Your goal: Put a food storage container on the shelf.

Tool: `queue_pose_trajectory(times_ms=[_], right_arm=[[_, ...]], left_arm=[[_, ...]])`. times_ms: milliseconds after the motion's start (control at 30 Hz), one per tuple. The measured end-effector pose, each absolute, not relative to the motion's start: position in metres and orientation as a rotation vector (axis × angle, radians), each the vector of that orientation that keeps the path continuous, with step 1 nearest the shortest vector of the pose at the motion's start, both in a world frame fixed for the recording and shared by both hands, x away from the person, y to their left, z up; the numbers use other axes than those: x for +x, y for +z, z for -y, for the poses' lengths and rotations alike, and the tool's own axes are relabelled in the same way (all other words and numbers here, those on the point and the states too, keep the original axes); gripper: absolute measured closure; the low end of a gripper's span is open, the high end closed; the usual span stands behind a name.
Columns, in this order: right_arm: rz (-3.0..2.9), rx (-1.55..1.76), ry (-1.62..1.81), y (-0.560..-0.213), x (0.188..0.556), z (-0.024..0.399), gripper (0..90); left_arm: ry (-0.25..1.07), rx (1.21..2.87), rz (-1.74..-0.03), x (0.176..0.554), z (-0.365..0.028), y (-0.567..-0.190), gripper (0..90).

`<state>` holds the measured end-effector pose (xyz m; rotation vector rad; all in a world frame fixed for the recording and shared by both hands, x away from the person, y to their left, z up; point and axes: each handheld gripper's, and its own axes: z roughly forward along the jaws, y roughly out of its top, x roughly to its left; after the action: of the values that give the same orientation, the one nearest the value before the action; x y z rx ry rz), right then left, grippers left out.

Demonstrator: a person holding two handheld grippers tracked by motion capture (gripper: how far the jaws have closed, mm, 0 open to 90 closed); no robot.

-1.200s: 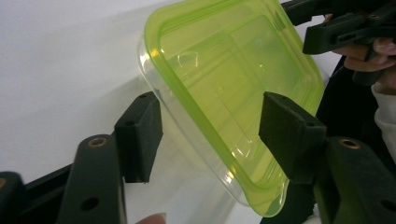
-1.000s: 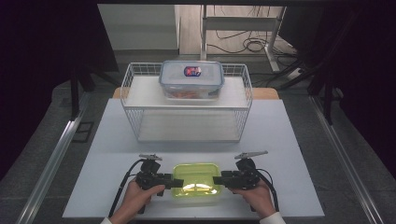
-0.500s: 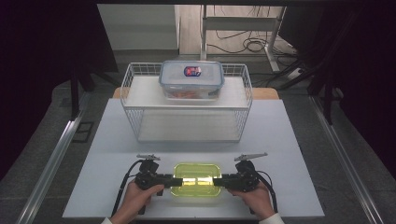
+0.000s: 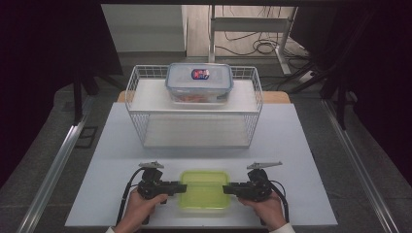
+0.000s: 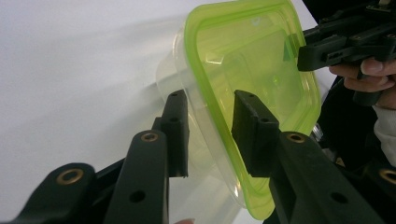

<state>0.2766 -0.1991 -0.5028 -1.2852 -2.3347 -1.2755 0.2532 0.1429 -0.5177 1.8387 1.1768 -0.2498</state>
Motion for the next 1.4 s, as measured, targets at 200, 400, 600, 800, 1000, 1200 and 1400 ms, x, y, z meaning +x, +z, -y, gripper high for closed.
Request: queue_pose_trajectory(times_ms=[200, 400, 600, 800, 1000, 1200, 1400], right_arm=[[2.299, -1.299, -1.313, -0.502, 0.273, 0.202, 72.3], [2.283, -1.307, -1.338, -0.5, 0.271, 0.204, 74.4], [2.242, -1.293, -1.4, -0.497, 0.268, 0.206, 79.1], [2.264, -1.284, -1.407, -0.495, 0.267, 0.205, 79.4], [2.277, -1.267, -1.441, -0.491, 0.265, 0.205, 79.5], [2.282, -1.254, -1.466, -0.484, 0.265, 0.205, 79.7], [2.309, -1.239, -1.476, -0.479, 0.27, 0.2, 79.8]], left_arm=[[-0.236, 1.824, -1.167, 0.251, -0.143, -0.517, 68.3], [-0.219, 1.812, -1.159, 0.249, -0.144, -0.515, 71.4], [-0.18, 1.806, -1.143, 0.246, -0.147, -0.512, 76.2], [-0.169, 1.806, -1.117, 0.244, -0.148, -0.51, 76.4], [-0.151, 1.817, -1.098, 0.242, -0.148, -0.505, 76.3], [-0.118, 1.824, -1.068, 0.24, -0.149, -0.496, 75.9], [-0.087, 1.822, -1.043, 0.244, -0.155, -0.484, 75.7]])
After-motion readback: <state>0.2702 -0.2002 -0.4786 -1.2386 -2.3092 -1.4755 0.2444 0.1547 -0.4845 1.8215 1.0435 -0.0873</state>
